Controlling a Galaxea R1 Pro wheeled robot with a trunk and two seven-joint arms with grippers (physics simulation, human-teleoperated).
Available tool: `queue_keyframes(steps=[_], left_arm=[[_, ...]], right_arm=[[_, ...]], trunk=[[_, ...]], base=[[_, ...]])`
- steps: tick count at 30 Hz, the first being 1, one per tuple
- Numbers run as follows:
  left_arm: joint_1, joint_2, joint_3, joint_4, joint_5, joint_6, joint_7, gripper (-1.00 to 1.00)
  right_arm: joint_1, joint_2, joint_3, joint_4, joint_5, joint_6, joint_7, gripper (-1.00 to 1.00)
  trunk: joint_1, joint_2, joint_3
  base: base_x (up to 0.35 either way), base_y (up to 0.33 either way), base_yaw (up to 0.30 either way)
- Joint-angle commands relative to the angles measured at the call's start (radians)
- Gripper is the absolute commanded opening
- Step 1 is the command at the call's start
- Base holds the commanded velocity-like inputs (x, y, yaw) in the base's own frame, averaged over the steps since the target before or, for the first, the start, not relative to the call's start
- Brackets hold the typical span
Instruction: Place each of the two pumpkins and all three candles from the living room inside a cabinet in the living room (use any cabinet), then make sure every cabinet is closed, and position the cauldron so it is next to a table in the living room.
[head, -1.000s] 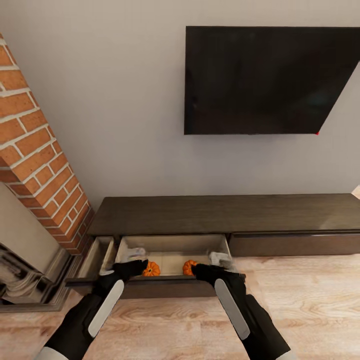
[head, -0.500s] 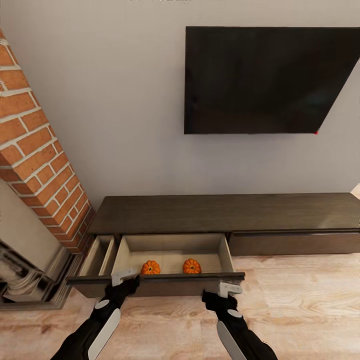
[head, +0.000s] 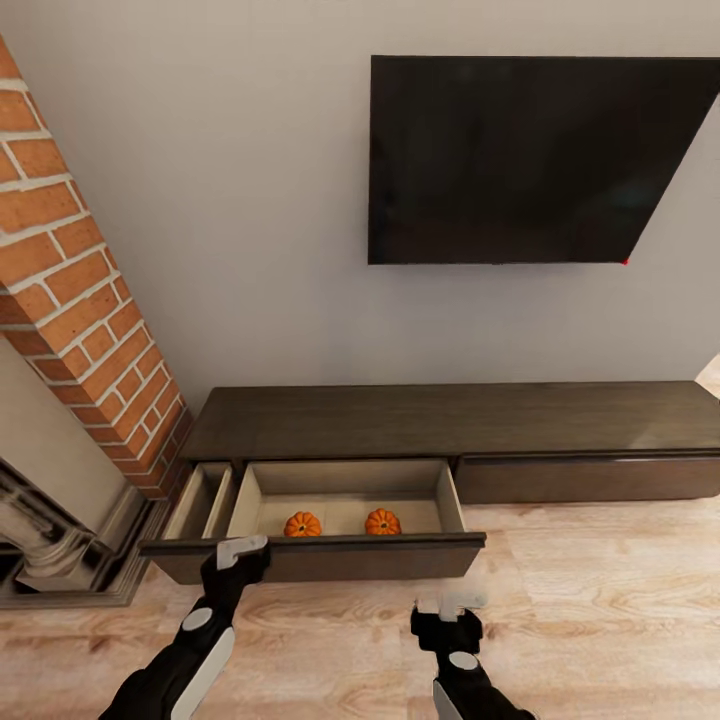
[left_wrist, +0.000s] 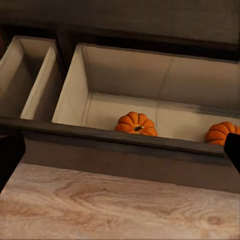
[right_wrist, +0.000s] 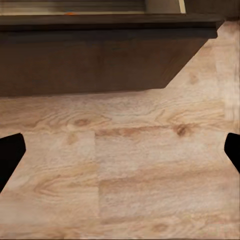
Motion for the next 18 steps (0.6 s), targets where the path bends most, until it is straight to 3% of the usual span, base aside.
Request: queue_keyframes(steps=[1,3,7,15,18], left_arm=[[-0.001,0.002,-0.007,0.000,0.000,-0.013,0.008,1.00],[-0.001,-0.001,-0.007,0.006,-0.019,-0.027,0.009,1.00],[-0.001,-0.005,-0.006,0.045,-0.035,-0.039,0.014,1.00],[-0.001,-0.006,-0.005,0.142,-0.040,-0.133,0.008,1.00],[-0.001,-0.006,-0.006,0.228,-0.040,-0.250,-0.010,1.00]], right_arm=[[-0.001,0.006,0.004,0.012,0.025,0.004,-0.011,1.00],[-0.002,0.022,0.002,0.035,0.097,0.000,-0.017,1.00],[-0.005,0.038,0.000,0.054,0.160,-0.001,-0.024,1.00],[-0.008,0.043,-0.005,0.057,0.174,-0.026,-0.026,1.00],[-0.007,0.040,-0.007,0.065,0.174,-0.166,-0.026,1.00]], trunk=[[0.000,-0.001,-0.001],[0.000,-0.001,-0.001],[0.000,-0.001,-0.001],[0.000,-0.001,-0.001],[0.000,-0.001,-0.001]], base=[[-0.003,0.000,0.000],[-0.002,0.000,0.000],[0.000,0.000,0.000],[0.000,0.000,0.000],[0.000,0.000,0.000]])
